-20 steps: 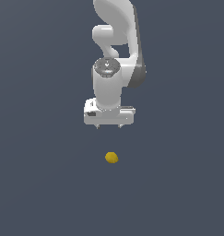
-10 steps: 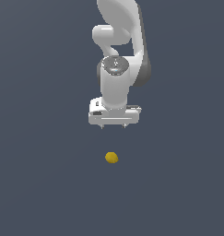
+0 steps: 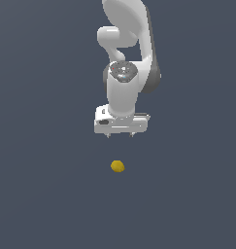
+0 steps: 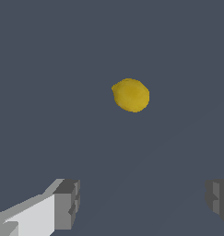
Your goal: Pick up the object and move it to a goal position.
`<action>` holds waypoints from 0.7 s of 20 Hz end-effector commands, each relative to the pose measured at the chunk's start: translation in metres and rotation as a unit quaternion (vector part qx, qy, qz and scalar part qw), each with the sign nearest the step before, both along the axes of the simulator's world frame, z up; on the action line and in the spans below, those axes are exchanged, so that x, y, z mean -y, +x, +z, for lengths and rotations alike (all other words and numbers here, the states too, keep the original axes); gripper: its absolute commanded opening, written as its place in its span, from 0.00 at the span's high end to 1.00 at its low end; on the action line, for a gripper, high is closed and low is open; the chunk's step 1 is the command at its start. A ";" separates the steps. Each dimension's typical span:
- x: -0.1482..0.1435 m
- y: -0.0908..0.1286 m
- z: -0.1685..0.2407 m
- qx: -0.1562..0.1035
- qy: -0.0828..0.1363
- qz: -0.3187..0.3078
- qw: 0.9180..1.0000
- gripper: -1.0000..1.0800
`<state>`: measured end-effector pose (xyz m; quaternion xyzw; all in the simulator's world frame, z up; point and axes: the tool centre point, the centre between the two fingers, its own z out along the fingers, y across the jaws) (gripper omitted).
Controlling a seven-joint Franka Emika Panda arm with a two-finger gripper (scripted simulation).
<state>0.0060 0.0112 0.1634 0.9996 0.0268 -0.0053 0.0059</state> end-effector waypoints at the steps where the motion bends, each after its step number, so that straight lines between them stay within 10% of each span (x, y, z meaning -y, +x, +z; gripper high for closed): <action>1: 0.000 0.005 -0.004 0.000 0.000 0.009 1.000 0.04; 14: 0.006 0.059 -0.053 0.002 0.003 0.107 0.994 0.04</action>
